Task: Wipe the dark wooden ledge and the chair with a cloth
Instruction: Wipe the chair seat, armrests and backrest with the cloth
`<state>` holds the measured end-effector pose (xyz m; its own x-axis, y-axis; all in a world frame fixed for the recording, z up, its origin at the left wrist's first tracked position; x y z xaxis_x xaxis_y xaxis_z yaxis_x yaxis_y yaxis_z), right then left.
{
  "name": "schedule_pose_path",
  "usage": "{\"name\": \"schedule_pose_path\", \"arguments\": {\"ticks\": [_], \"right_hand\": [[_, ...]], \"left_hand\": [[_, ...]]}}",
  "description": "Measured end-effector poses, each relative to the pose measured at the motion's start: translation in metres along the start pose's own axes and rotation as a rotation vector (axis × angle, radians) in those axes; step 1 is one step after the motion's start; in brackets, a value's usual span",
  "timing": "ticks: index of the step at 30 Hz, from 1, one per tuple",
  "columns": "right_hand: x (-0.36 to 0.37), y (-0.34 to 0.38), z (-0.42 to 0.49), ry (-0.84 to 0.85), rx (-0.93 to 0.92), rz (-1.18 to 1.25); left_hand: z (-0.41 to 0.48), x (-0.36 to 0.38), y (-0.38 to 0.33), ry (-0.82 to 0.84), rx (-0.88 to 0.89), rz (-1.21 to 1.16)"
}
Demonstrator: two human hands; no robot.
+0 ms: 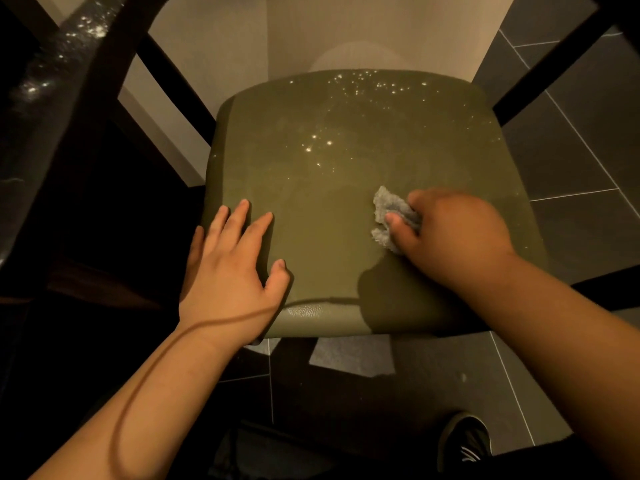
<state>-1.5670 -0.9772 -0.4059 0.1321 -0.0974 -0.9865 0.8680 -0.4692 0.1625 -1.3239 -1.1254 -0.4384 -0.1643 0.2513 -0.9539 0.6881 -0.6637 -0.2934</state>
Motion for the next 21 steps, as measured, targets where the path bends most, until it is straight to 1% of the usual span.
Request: {"name": "schedule_pose_path", "arguments": {"ticks": [2,3,5,6,8,10,12,14,16,19,21], "right_hand": [[0.004,0.019,-0.011,0.017,-0.059,0.057],[0.009,0.034,-0.02,0.041,-0.118,0.072],[0.023,0.064,-0.039,0.07,-0.241,0.047],[0.028,0.07,-0.042,0.051,-0.269,0.038],[0.028,0.058,-0.032,0.035,-0.233,0.024],[0.02,0.031,-0.02,0.041,-0.105,0.014],[0.011,-0.001,-0.015,-0.009,0.019,0.017],[0.004,-0.014,-0.016,-0.055,0.087,0.028],[0.007,-0.003,-0.025,-0.057,0.072,0.013],[0.015,0.041,-0.048,-0.003,-0.047,0.094],[0.023,0.057,-0.058,0.03,-0.111,0.135]], "left_hand": [[0.0,0.0,-0.001,-0.002,-0.003,-0.001],[0.0,0.0,-0.001,-0.003,-0.003,-0.003],[-0.001,-0.001,-0.001,-0.005,-0.007,-0.003],[0.0,-0.001,-0.001,-0.006,-0.007,-0.004],[0.0,-0.001,-0.002,-0.01,-0.007,-0.01],[0.0,-0.001,-0.002,-0.015,-0.004,-0.016],[0.0,-0.001,-0.002,-0.012,-0.004,-0.019],[0.0,-0.001,-0.002,-0.006,-0.006,-0.019],[-0.001,0.0,-0.003,0.007,-0.006,-0.014],[0.0,-0.004,-0.004,0.016,0.002,-0.017],[0.002,-0.008,-0.012,0.014,0.048,-0.025]]}}
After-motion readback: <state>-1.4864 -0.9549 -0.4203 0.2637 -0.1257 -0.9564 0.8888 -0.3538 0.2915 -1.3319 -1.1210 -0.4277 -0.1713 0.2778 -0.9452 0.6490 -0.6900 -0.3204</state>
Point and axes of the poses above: each hand's wrist, its own z-axis towards the middle knuckle, its own x-axis out of the palm, y = z × x, the point moved 2 cm from there along z, towards the middle knuckle, and after that the axes turned 8 degrees about y, right-handed, at the moved point
